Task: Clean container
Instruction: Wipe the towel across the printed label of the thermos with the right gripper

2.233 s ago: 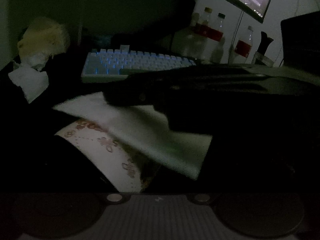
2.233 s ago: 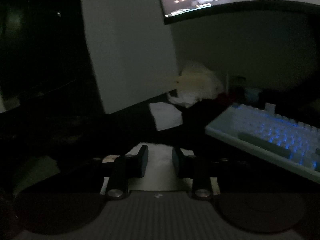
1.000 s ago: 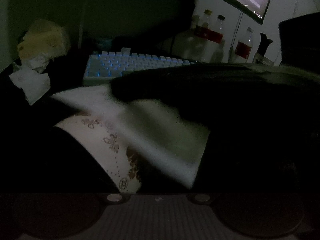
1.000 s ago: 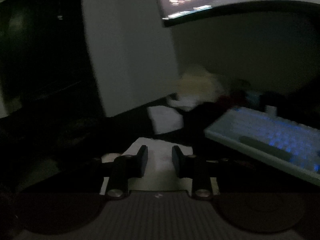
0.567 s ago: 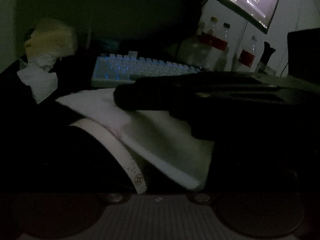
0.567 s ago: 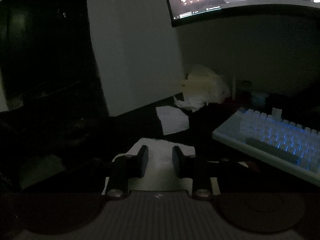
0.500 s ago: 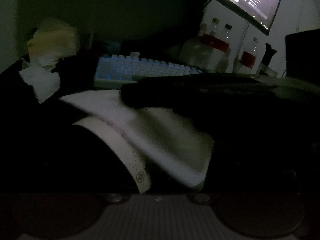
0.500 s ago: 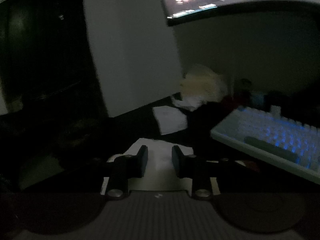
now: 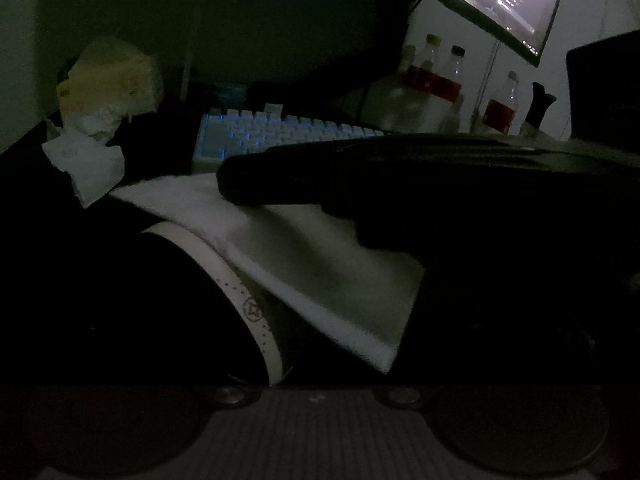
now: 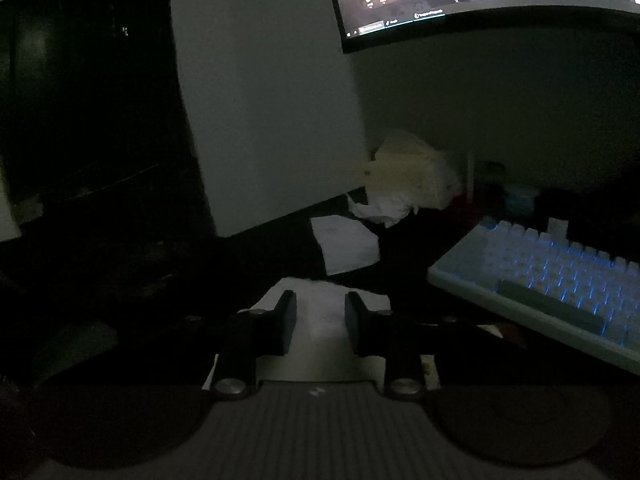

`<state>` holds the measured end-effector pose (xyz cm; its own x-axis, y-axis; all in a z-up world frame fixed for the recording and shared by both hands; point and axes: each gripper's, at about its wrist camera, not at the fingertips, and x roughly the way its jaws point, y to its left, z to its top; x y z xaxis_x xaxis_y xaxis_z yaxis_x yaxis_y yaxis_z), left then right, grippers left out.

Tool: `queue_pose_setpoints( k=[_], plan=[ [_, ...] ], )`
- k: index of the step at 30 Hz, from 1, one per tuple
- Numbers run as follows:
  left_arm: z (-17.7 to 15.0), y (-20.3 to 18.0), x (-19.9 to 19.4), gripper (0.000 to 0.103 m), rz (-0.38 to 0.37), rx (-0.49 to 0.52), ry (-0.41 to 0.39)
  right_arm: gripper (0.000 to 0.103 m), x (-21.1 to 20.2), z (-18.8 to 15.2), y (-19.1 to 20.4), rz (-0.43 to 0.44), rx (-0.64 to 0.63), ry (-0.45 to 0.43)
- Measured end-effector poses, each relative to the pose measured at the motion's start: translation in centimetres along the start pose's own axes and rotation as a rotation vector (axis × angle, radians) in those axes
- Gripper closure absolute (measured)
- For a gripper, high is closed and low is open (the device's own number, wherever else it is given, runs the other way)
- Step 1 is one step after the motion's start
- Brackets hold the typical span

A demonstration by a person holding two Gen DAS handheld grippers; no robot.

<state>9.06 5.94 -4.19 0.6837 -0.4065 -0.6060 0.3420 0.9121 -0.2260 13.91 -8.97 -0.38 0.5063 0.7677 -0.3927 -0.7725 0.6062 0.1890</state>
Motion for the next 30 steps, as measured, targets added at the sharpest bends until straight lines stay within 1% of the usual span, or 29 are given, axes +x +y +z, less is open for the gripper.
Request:
queue_pose_setpoints(
  k=[1,2,5,6,8,9,12,13,14,16,17,20,21,22,23,25,27,28,30],
  plan=[
    [0.0,0.0,0.0,0.0,0.0,-0.001,0.001,0.073,-0.1,0.0,-0.5,-0.008,0.017,0.002],
    [0.0,0.1,-0.1,0.0,0.001,-0.003,0.001,0.073,-0.2,0.1,-1.0,-0.039,0.028,0.003],
    [0.0,0.0,0.0,0.0,0.008,0.0,0.001,0.073,-0.3,0.2,-2.1,-0.171,0.035,0.007],
    [0.0,-0.1,0.0,0.0,0.012,0.003,0.001,0.073,-0.3,0.2,-2.4,-0.194,0.045,0.008],
    [0.0,-0.4,0.2,0.0,0.02,0.008,0.0,0.072,-0.3,0.3,-2.0,-0.212,0.038,0.014],
    [0.0,-0.5,0.2,0.0,0.024,0.008,0.0,0.071,-0.3,0.3,-1.5,-0.206,0.031,0.014],
    [0.0,-0.6,0.3,0.0,0.027,0.009,0.003,0.071,-0.3,0.1,-0.1,-0.056,-0.001,0.006],
    [0.0,-0.6,0.3,0.0,0.028,0.01,0.003,0.071,-0.3,0.1,0.2,-0.028,-0.013,0.005],
    [0.0,-0.6,0.3,0.0,0.026,0.009,0.004,0.072,-0.3,0.1,0.4,-0.004,-0.024,0.004],
    [0.0,-0.5,0.2,0.0,0.022,0.008,0.005,0.072,-0.4,0.0,-0.2,-0.003,-0.012,0.002],
    [-0.1,-0.5,0.2,0.0,0.02,0.007,0.006,0.072,-0.5,0.0,-0.7,-0.027,-0.001,0.001],
    [0.0,-0.4,0.1,0.0,0.02,0.008,0.005,0.072,-0.4,0.1,-2.4,-0.198,0.023,-0.001],
    [0.0,-0.4,0.1,0.0,0.021,0.009,0.004,0.072,-0.3,0.1,-2.8,-0.232,0.04,-0.001],
    [0.0,-0.5,0.1,0.0,0.023,0.01,0.003,0.071,-0.3,0.1,-2.8,-0.241,0.048,0.0],
    [0.0,-0.5,0.1,0.0,0.025,0.011,0.001,0.072,-0.2,0.1,-2.5,-0.236,0.04,0.0],
    [0.0,-0.6,0.1,0.0,0.029,0.018,0.001,0.072,-0.3,0.0,-1.4,-0.169,0.019,-0.006],
    [0.0,-0.7,0.1,0.0,0.029,0.023,0.001,0.072,-0.5,-0.2,-0.3,-0.052,0.0,-0.011],
    [-0.1,-0.7,0.1,0.0,0.026,0.023,0.001,0.072,-0.7,-0.2,0.2,-0.017,-0.019,-0.01],
    [-0.2,-0.8,0.1,0.0,0.018,0.026,0.002,0.072,-1.1,-0.4,0.5,0.013,-0.042,-0.012]
  ],
)
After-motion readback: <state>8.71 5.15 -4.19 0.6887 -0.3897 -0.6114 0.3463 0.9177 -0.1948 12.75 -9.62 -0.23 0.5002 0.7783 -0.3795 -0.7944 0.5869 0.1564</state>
